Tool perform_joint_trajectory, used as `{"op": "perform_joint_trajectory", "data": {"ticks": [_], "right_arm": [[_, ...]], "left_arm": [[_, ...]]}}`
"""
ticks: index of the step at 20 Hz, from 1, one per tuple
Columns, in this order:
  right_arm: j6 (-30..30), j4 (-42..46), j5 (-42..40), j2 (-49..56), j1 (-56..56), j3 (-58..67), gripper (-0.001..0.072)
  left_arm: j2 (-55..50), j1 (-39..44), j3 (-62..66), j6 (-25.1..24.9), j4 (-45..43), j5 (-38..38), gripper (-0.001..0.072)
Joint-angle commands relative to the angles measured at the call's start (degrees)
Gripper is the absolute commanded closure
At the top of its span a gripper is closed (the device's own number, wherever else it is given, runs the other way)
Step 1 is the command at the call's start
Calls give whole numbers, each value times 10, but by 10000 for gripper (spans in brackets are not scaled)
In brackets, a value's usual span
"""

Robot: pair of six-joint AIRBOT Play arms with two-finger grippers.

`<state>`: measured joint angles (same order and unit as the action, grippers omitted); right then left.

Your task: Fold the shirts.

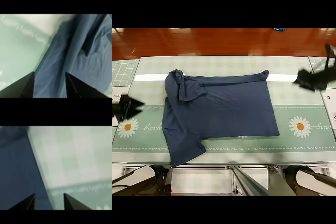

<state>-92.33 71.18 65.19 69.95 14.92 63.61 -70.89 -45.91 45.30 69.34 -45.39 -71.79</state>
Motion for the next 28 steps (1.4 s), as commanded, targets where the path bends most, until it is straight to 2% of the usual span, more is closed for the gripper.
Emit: {"op": "perform_joint_trajectory", "data": {"ticks": [1,4,6,8,15,16,18,21,25,28], "right_arm": [[63,-67,-36,-157,67,-225,300],[108,-95,1,-222,111,-307,300],[119,-96,15,-229,114,-328,300],[125,-106,14,-229,114,-335,300],[136,-155,-12,-229,114,-335,300],[136,-155,-17,-229,114,-335,300],[132,-143,-27,-229,115,-335,300],[105,-92,-31,-229,153,-337,300],[123,-91,17,-228,183,-403,300],[126,-102,-20,-227,182,-431,300]], "left_arm": [[71,-98,-168,-9,42,4,227],[52,-73,-176,-3,-14,6,227],[36,-45,-176,-9,-11,8,227],[17,-15,-176,-27,-13,7,227],[-47,72,-175,-27,-11,44,244],[-55,83,-175,-27,-11,47,262],[-63,96,-165,-42,-11,48,686],[-61,99,-139,-43,-14,32,690],[-62,99,-123,-44,-14,30,689],[-62,99,-123,-43,-14,30,689]]}}
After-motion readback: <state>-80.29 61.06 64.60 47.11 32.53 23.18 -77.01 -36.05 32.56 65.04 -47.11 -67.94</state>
